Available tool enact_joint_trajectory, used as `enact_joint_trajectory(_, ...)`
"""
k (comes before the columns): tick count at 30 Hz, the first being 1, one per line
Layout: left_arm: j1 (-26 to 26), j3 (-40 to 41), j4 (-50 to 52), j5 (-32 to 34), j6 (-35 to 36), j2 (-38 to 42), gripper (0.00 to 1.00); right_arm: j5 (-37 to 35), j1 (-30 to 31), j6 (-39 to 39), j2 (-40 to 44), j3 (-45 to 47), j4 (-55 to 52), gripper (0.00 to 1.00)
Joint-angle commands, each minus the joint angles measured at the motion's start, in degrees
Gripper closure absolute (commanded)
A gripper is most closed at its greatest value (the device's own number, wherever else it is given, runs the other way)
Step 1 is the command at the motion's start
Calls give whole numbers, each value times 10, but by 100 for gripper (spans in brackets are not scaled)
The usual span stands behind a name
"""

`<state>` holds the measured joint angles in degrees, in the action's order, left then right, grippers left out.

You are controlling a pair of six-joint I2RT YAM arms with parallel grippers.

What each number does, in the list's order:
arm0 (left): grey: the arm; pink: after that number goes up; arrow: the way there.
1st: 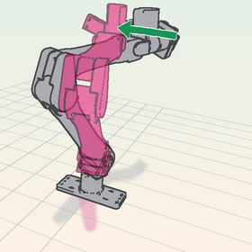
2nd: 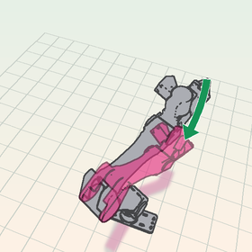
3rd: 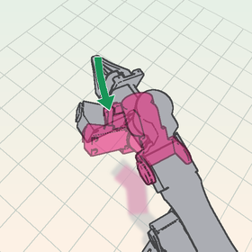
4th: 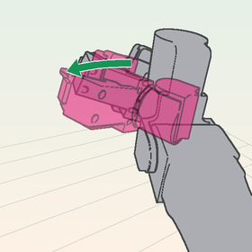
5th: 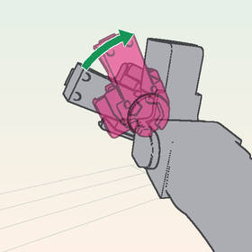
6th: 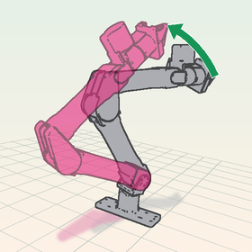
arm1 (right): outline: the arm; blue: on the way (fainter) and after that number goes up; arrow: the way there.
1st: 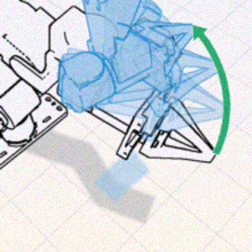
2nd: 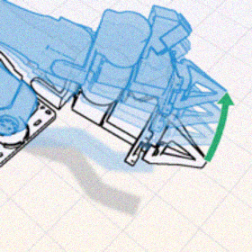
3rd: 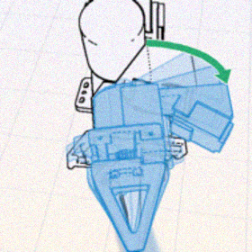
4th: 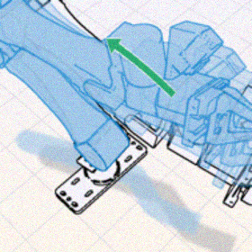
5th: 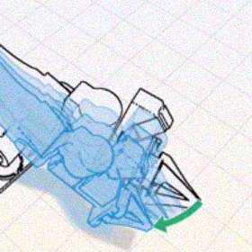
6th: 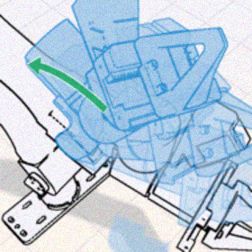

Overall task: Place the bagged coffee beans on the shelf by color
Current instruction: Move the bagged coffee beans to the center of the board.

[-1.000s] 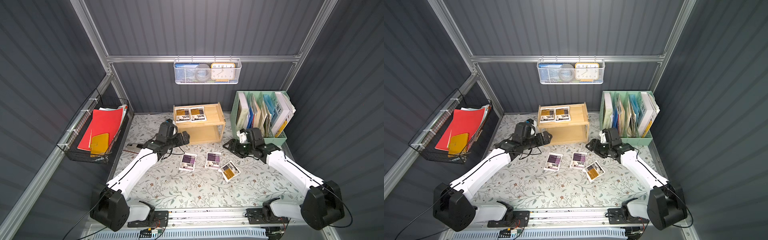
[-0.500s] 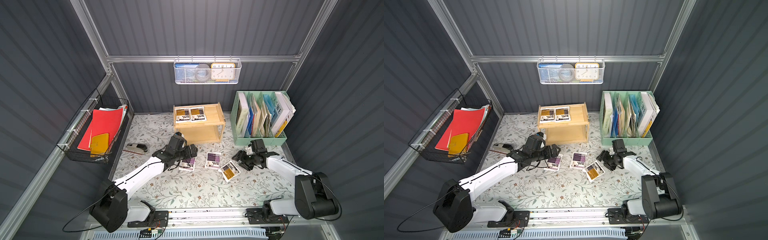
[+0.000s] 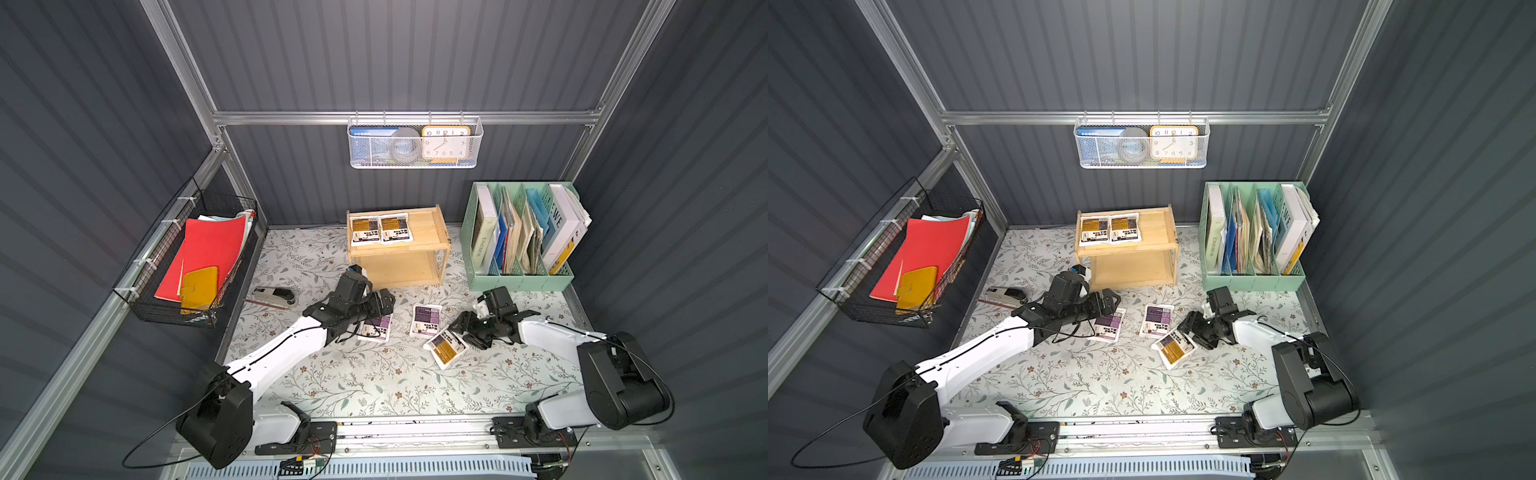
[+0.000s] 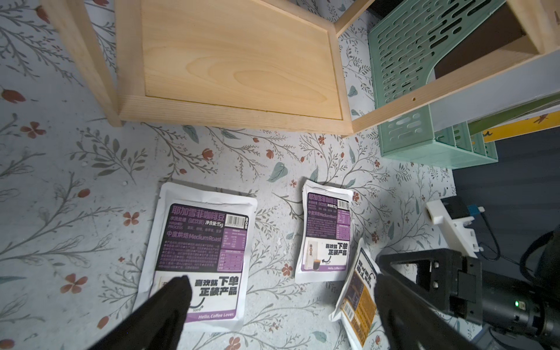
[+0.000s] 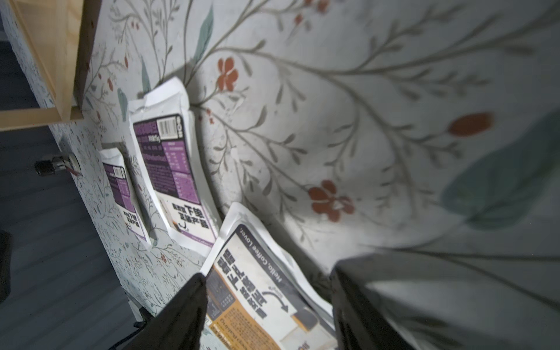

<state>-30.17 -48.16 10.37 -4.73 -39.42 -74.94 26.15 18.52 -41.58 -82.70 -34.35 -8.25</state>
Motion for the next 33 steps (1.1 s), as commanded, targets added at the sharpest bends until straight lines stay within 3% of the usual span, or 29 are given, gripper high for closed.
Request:
enact_joint_trajectory(1,-3,16,-1,-10,-9,14,0,-10,52,-51,-12,22,6,32)
enact_joint_trajectory(13,-4,51,41,-19,-8,57,0,0,239,-169,-66,-10,100,33)
enact_joint_trajectory(25,-16,111,93,-11,-30,116,0,-25,244,-177,-32,15,83,33)
enact_joint_trajectory(33,-82,127,100,30,-64,108,0,-33,243,-191,-7,48,92,33)
